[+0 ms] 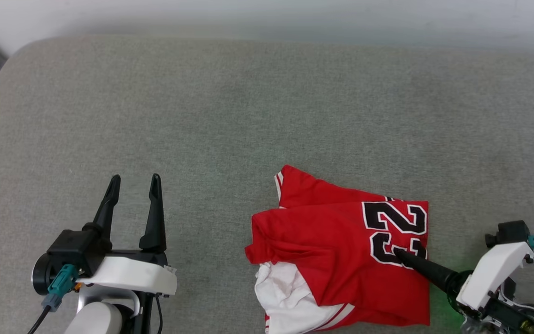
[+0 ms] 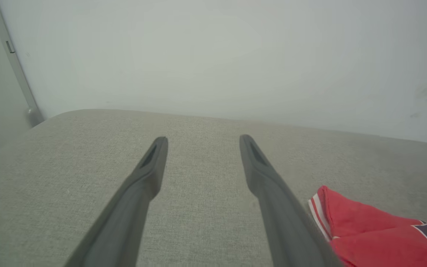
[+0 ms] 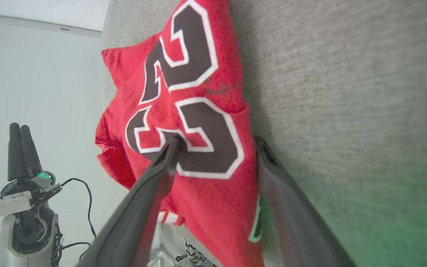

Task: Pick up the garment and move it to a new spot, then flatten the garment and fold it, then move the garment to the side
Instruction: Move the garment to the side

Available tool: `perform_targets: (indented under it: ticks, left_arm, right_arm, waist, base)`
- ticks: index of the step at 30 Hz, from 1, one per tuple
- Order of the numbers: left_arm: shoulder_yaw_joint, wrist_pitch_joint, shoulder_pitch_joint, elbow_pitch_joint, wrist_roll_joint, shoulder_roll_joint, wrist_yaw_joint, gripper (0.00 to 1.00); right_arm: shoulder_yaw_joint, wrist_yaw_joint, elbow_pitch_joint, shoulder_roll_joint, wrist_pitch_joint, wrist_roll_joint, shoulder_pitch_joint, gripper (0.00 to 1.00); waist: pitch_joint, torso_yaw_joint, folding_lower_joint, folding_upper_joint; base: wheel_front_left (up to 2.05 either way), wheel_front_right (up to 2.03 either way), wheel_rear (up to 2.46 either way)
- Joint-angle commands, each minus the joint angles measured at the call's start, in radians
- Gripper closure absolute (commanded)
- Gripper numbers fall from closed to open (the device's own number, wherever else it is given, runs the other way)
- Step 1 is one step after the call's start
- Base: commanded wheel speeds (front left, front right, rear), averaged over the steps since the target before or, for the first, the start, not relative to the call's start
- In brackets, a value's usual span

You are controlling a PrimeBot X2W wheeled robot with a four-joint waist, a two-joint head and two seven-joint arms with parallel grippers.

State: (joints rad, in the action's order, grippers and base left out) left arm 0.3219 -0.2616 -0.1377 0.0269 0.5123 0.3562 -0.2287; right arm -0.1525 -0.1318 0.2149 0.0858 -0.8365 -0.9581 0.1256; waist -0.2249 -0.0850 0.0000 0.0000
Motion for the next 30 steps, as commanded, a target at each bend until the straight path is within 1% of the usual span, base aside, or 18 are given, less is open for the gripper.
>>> perform_targets:
  ticks: [1, 2, 3, 4, 5, 9, 10, 11, 15, 17, 19, 20, 23, 30]
  left_arm:
    - [-0.004, -0.004, -0.015, -0.002, -0.009, -0.006, 0.005, 0.00]
    - [-0.006, -0.004, -0.018, -0.005, -0.010, -0.007, 0.008, 0.00]
    - [-0.008, -0.004, -0.018, -0.009, -0.011, -0.008, 0.011, 0.00]
    - [-0.010, -0.004, -0.019, -0.013, -0.014, -0.009, 0.015, 0.00]
    - [-0.013, -0.004, -0.019, -0.015, -0.017, -0.010, 0.016, 0.00]
    - [-0.021, -0.004, -0.011, -0.027, -0.025, -0.015, 0.025, 0.00]
    - [-0.023, -0.004, -0.002, -0.032, -0.030, -0.016, 0.029, 0.00]
    - [-0.023, -0.004, 0.003, -0.033, -0.033, -0.016, 0.031, 0.00]
    - [-0.025, -0.004, 0.020, -0.036, -0.034, -0.013, 0.031, 0.00]
    - [-0.024, -0.004, 0.035, -0.037, -0.032, -0.013, 0.029, 0.00]
    - [-0.022, -0.002, 0.048, -0.034, -0.030, -0.013, 0.024, 0.00]
    - [-0.023, -0.002, 0.056, -0.032, -0.030, -0.012, 0.020, 0.00]
    - [-0.018, 0.000, 0.076, -0.024, -0.028, -0.013, 0.018, 0.00]
    - [-0.010, 0.003, 0.081, 0.008, -0.036, -0.009, 0.017, 0.00]
  right_arm:
    - [0.012, 0.002, 0.025, -0.006, 0.004, -0.005, 0.007, 0.00]
    - [0.024, 0.002, 0.039, -0.007, 0.010, -0.014, 0.012, 0.00]
    - [0.037, 0.002, 0.052, -0.008, 0.018, -0.024, 0.018, 0.56]
    - [0.052, 0.002, 0.061, -0.009, 0.023, -0.033, 0.020, 0.88]
    - [0.067, 0.002, 0.065, -0.008, 0.032, -0.043, 0.022, 1.00]
    - [0.128, 0.001, 0.044, 0.035, 0.085, -0.043, 0.036, 1.00]
    - [0.190, 0.001, 0.023, 0.087, 0.138, 0.009, 0.041, 1.00]
    - [0.216, 0.002, 0.018, 0.107, 0.156, 0.039, 0.043, 1.00]
    - [0.304, 0.002, 0.008, 0.170, 0.209, 0.165, 0.052, 1.00]
    - [0.339, 0.002, 0.019, 0.207, 0.222, 0.259, 0.059, 1.00]
    - [0.364, 0.001, 0.027, 0.219, 0.226, 0.320, 0.064, 1.00]
    - [0.378, 0.002, 0.031, 0.234, 0.226, 0.367, 0.073, 1.00]
    - [0.405, 0.002, 0.034, 0.260, 0.230, 0.439, 0.090, 1.00]
    - [0.465, 0.002, 0.006, 0.306, 0.274, 0.532, 0.178, 1.00]
  waist:
    - [-0.017, -0.016, 0.0000, 0.0000]
    - [-0.020, -0.018, 0.0000, 0.0000]
    - [-0.021, -0.020, 0.0000, 0.0000]
    - [-0.020, -0.021, 0.0000, 0.0000]
    - [-0.019, -0.021, 0.0000, 0.0000]
    - [0.001, -0.016, 0.0000, 0.0000]
    - [0.026, -0.005, 0.0000, 0.0000]
    - [0.037, 0.001, 0.0000, 0.0000]
    - [0.084, 0.035, 0.0000, 0.0000]
    - [0.108, 0.058, 0.0000, 0.0000]
    - [0.129, 0.086, 0.0000, 0.0000]
    - [0.138, 0.105, 0.0000, 0.0000]
    - [0.158, 0.157, 0.0000, 0.0000]
    - [0.146, 0.327, 0.0000, 0.0000]
  base:
    - [0.00, 0.00, 0.00]
    - [0.00, 0.00, 0.00]
    - [0.00, 0.00, 0.00]
    - [0.00, 0.00, 0.00]
    - [0.00, 0.00, 0.00]
    - [0.00, 0.00, 0.00]
    - [0.00, 0.00, 0.00]
    - [0.00, 0.00, 0.00]
    - [0.00, 0.00, 0.00]
    - [0.00, 0.00, 0.00]
    - [0.00, 0.00, 0.00]
    - [0.00, 0.00, 0.00]
    - [0.00, 0.00, 0.00]
    - [0.00, 0.00, 0.00]
